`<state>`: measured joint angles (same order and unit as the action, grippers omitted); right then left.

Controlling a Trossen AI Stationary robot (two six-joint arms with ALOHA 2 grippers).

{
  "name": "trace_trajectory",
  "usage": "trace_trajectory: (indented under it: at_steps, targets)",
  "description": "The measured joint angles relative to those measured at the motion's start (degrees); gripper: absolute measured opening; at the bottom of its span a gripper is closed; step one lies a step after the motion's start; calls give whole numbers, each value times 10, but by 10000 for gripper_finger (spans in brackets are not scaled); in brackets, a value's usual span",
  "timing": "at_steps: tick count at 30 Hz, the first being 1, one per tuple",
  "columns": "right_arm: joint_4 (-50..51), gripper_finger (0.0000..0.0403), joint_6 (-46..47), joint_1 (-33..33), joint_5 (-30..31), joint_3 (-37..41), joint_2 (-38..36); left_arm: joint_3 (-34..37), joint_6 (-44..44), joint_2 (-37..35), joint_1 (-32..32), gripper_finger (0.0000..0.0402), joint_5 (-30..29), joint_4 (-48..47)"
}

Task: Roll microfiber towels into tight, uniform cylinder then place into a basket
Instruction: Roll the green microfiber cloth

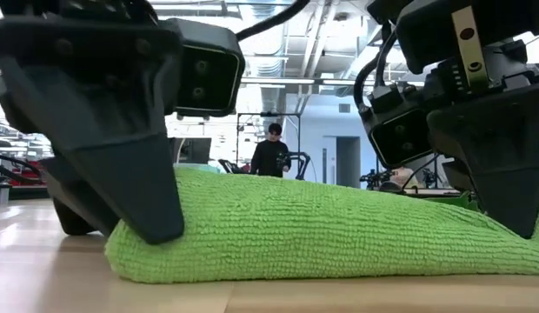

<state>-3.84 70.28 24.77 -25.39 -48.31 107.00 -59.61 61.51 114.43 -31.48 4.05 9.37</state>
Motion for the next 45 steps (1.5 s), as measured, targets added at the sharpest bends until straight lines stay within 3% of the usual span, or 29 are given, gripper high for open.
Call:
trace_trajectory:
  at_steps: [5,11,20,23,28,37,45]
  targets:
    - [0,31,-1,0,4,0,0,0,-46,0,0,127,8,3]
    - [0,30,-2,0,7,0,0,-1,-84,-10,-12,135,-6,-27]
    - [0,33,-11,0,12,0,1,2,-72,-91,-58,122,-145,-198]
    - [0,32,-12,0,13,0,1,1,-87,-115,-71,121,-202,-198]
    - [1,27,-12,0,14,0,1,1,-185,-123,-85,121,-278,-128]
    - [0,31,-12,0,16,0,1,-2,-309,-84,-76,121,-284,-32]
    - [-1,34,-12,0,16,0,1,-47,-379,-39,-60,121,-253,-40]
